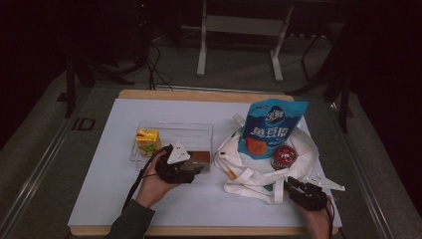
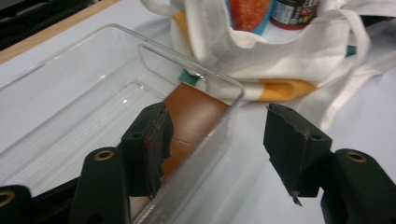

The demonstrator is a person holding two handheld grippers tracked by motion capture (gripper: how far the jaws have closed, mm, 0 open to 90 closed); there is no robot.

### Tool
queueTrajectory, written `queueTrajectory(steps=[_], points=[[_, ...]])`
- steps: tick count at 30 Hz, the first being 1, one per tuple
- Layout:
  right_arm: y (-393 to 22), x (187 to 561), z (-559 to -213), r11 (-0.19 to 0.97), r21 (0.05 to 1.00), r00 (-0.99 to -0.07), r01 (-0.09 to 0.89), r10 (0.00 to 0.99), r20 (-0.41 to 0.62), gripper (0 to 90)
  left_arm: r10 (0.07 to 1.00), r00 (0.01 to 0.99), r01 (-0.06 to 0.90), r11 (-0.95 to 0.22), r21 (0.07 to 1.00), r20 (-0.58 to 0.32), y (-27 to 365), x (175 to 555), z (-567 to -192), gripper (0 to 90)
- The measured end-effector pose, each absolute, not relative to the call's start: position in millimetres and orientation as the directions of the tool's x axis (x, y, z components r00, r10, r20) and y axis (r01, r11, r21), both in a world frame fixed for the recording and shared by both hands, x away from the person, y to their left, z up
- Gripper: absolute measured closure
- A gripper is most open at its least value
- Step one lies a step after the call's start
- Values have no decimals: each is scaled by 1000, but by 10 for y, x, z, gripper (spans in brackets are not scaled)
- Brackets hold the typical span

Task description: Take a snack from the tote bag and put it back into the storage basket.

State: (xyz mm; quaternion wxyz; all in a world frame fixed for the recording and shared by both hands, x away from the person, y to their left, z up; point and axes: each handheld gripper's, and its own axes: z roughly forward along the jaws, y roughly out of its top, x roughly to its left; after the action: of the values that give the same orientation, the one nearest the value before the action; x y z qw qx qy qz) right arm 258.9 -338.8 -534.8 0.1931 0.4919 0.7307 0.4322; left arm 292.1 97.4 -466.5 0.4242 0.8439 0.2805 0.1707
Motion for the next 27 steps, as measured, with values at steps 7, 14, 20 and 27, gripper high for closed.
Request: queueTrajectory(steps=[7, 14, 20, 27], points=[[-3388, 2591, -5347, 144, 821, -441, 553, 886, 142, 632, 595, 803, 315, -492, 811, 49, 908, 2883, -4723, 428], [-3382, 2590, -5345, 144, 820, -437, 554, 889, 139, 624, 579, 814, 295, -492, 819, 54, 890, 2853, -4760, 434], [-3379, 2592, -5344, 145, 820, -435, 554, 890, 137, 621, 570, 820, 294, -495, 818, 50, 886, 2833, -4789, 434], [-3387, 2598, -5344, 142, 818, -434, 558, 889, 143, 620, 554, 831, 290, -504, 813, 47, 869, 2819, -4830, 435]])
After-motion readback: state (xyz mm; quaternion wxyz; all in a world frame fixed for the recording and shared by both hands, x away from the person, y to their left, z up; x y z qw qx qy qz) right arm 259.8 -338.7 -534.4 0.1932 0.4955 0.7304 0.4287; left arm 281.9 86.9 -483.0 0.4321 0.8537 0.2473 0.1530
